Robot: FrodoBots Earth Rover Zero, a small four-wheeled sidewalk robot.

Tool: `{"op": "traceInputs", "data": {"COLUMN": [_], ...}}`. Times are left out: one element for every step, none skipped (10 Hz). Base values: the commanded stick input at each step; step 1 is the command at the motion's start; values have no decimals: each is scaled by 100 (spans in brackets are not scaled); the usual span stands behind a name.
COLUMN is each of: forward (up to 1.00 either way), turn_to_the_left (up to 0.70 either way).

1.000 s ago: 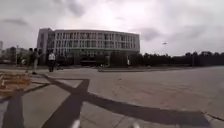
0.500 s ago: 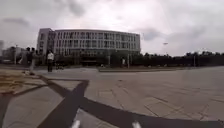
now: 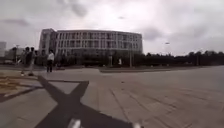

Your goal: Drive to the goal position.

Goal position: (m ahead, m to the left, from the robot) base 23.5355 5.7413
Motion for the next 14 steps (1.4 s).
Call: {"op": "traceInputs", "data": {"forward": [70,70,70,70,70,70,70,70,70,70,70,70,70,70], "turn_to_the_left": [0,0,0,0,0,0,0,0,0,0,0,0,0,0]}}
